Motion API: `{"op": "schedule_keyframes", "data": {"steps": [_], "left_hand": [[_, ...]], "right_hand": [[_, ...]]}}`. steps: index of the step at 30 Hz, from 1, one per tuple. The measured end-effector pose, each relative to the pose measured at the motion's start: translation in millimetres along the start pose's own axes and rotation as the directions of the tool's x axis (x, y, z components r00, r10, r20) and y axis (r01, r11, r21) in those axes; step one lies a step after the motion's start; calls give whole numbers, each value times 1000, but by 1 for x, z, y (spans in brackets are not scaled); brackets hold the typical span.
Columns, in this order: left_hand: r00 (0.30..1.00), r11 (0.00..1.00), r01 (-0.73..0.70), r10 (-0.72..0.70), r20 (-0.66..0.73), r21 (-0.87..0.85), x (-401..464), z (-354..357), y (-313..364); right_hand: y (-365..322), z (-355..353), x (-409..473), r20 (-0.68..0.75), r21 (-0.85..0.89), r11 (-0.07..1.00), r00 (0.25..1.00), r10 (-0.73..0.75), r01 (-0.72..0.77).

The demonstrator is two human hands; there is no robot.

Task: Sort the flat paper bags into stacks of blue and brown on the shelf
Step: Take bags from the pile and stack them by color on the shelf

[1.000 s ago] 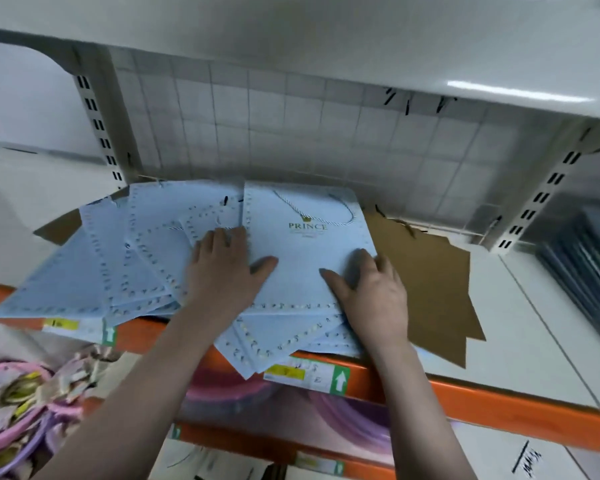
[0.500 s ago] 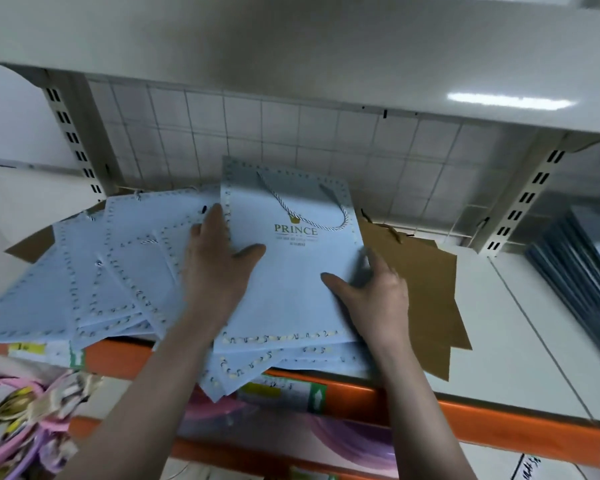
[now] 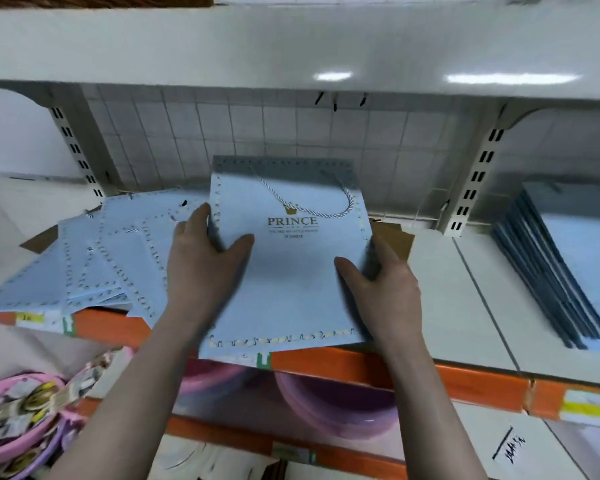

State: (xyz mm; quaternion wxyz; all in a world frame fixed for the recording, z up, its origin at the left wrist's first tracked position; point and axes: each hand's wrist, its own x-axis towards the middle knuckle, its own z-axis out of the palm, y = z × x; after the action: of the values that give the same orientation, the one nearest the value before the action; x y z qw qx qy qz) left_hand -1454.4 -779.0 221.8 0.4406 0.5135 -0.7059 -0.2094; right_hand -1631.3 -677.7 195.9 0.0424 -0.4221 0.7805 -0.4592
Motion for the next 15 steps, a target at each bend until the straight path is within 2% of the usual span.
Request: {"op": "schedule_keyframes", "data": {"steps": [5, 8, 15], "left_hand": [[996, 994, -86, 84, 35, 62, -36, 8, 35], [987, 992, -104, 94, 128, 75, -66, 18, 50], [950, 980, -198, 189, 248, 15, -130, 35, 82]], "right_hand": [[8, -48, -43, -57, -71, 995, 996, 65, -69], [19, -76, -78, -94, -122, 983, 987, 128, -139], [44, -142, -134, -168, -220, 944, 963, 213, -247]]}}
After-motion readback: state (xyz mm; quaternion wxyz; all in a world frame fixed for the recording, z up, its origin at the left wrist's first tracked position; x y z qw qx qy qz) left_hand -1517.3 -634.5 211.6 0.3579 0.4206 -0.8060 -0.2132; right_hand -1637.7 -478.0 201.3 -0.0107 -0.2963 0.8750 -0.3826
